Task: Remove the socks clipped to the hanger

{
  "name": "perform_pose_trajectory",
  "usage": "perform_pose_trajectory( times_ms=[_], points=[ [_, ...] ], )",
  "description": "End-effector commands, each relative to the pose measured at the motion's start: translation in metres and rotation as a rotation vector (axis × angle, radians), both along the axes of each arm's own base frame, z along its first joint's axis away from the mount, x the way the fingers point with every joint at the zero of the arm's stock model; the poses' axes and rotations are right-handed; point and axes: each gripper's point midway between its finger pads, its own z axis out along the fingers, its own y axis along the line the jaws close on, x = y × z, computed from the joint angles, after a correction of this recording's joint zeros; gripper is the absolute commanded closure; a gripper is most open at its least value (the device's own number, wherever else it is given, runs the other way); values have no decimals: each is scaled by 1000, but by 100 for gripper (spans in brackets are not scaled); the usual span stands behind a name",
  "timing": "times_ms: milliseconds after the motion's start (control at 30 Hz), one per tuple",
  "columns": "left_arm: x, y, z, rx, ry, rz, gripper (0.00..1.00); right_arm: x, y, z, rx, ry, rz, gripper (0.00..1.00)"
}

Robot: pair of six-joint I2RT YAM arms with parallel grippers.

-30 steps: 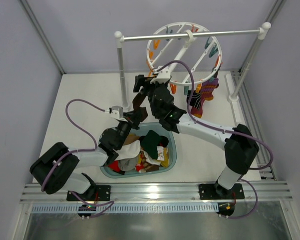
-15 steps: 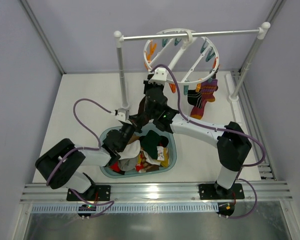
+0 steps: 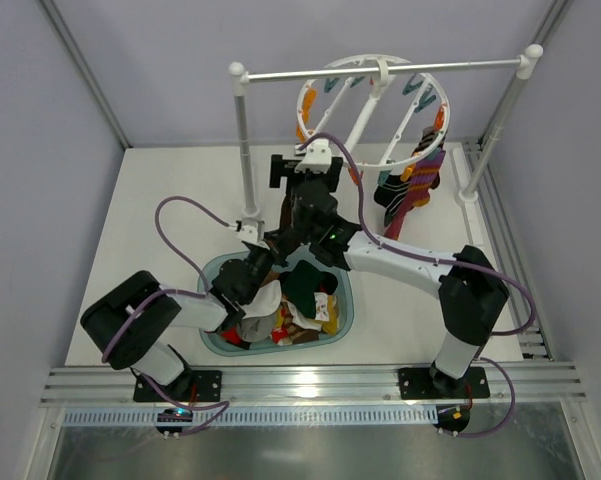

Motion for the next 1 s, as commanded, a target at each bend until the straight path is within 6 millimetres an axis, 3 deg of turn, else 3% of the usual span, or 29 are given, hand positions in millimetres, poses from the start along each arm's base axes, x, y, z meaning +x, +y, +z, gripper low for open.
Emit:
perform_pose_trajectory(
  times_ms=[0,133,367,733,967],
  points=[
    [2,4,46,-122,-135,33,100,-15,-8,39,103,-70,76,1],
    [-2,8,51,-138,-141,29,100,-23,-14,39,141,-82,119,0],
    [-10,8,55,-129,-133,-1,100,-20,-21,29,232,-53,282,0],
    [-20,7,61,-149,-146,-43,100,-30,-53,24,334,-77,341,0],
    [-14,8,56,-122,-147,-11,100,-32,-62,21,342,-75,319,0]
  ],
)
